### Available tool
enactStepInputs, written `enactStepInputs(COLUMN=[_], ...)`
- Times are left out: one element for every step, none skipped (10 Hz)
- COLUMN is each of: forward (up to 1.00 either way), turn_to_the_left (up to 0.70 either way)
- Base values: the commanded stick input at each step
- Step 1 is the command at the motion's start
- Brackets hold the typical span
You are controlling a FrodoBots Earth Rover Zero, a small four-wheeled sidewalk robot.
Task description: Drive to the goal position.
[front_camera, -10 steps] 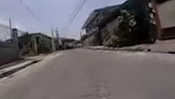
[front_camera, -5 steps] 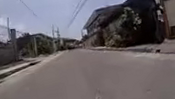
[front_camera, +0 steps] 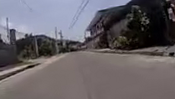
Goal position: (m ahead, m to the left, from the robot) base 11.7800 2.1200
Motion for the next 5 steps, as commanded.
enactStepInputs(forward=[1.0,1.0,1.0,1.0,1.0], turn_to_the_left=[-0.16,-0.09,-0.02,0.0,0.0])
